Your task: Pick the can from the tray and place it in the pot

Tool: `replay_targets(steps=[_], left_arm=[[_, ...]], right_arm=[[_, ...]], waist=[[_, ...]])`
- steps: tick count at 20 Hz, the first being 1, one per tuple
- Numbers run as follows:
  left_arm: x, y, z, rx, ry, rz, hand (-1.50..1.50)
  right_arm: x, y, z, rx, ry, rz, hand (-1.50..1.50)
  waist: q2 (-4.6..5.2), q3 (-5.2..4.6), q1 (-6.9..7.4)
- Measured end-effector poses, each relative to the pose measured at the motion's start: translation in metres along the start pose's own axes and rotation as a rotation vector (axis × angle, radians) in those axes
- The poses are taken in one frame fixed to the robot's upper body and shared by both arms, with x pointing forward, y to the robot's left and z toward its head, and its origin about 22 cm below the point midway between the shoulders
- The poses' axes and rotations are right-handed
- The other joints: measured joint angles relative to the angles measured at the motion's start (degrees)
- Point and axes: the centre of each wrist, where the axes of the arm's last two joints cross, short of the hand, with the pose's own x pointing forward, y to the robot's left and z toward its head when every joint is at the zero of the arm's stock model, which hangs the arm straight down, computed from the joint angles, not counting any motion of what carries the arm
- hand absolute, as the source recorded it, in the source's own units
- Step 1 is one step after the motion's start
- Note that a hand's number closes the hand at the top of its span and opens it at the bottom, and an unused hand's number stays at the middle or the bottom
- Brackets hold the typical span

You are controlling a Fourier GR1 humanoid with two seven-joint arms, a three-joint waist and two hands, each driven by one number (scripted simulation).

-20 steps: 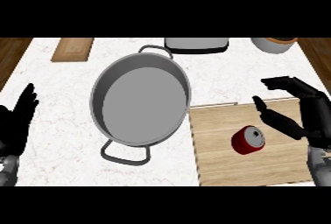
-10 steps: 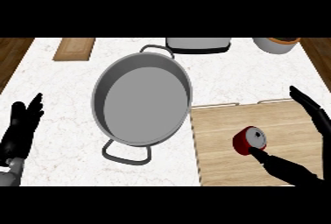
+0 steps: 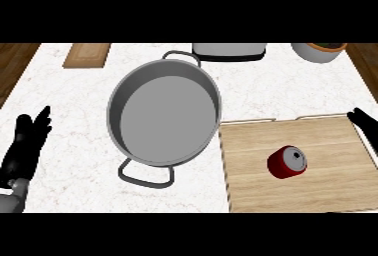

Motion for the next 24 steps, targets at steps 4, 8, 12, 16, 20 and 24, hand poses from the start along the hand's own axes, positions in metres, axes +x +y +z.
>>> replay_targets(steps=[4, 8, 12, 16, 20, 24], left_arm=[[0.005, -0.001, 0.000, -0.003, -0.011, -0.009, 0.00], [0.004, -0.004, -0.004, -0.007, -0.006, -0.008, 0.00], [0.005, -0.003, -0.001, -0.013, -0.007, -0.012, 0.00], [0.005, -0.004, -0.005, -0.008, -0.012, -0.005, 0.00], [0.002, -0.010, -0.006, -0.006, -0.007, -0.006, 0.00], [0.000, -0.009, -0.004, -0.009, -0.010, -0.011, 0.00]], right_arm=[[0.009, -0.005, -0.002, 0.167, 0.095, 0.106, -1.50], [0.022, -0.010, -0.001, 0.287, 0.094, 0.102, -1.50], [0.029, -0.014, -0.003, 0.335, 0.099, 0.091, -1.50], [0.028, -0.012, -0.011, 0.358, 0.126, 0.092, -1.50], [0.024, -0.004, -0.020, 0.371, 0.152, 0.099, -1.50], [0.020, 0.008, -0.029, 0.387, 0.176, 0.110, -1.50]], waist=[[0.12, 0.02, 0.68], [0.20, 0.09, 0.82], [0.17, 0.12, 1.06], [0.21, 0.16, 0.89], [0.22, 0.20, 0.82], [0.19, 0.24, 0.90]])
